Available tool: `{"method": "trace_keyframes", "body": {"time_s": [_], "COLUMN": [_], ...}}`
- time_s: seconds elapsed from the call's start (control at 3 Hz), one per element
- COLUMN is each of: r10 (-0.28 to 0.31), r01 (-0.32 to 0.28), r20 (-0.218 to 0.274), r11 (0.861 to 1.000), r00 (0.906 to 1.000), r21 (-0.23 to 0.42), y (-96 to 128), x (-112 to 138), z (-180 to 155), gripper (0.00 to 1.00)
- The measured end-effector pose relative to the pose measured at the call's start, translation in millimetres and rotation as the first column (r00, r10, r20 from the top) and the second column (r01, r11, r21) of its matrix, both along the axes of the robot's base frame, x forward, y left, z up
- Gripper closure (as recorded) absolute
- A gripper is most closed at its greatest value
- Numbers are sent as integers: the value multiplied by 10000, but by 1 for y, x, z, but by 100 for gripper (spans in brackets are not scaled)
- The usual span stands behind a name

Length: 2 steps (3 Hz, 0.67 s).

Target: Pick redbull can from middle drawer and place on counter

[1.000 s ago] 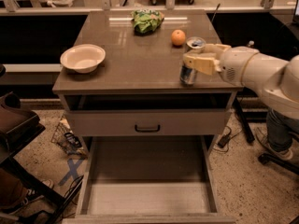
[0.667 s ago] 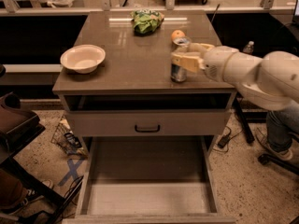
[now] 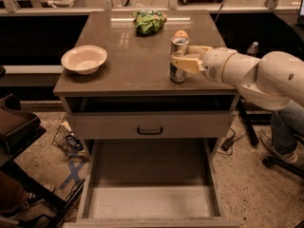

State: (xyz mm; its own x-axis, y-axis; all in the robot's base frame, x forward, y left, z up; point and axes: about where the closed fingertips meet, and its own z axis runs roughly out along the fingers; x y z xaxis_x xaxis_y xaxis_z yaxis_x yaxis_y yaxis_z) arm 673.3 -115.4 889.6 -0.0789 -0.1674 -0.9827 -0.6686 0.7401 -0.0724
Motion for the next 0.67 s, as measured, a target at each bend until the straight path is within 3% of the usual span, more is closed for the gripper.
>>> {"method": "trace_keyframes", "body": {"time_s": [0.67], "r10": [76], "r01": [-76], "r20": [8], "r11": [10000], "r00": [10000], "r21": [7], "y": [5], "x": [0], "z": [1], "gripper": [38]}}
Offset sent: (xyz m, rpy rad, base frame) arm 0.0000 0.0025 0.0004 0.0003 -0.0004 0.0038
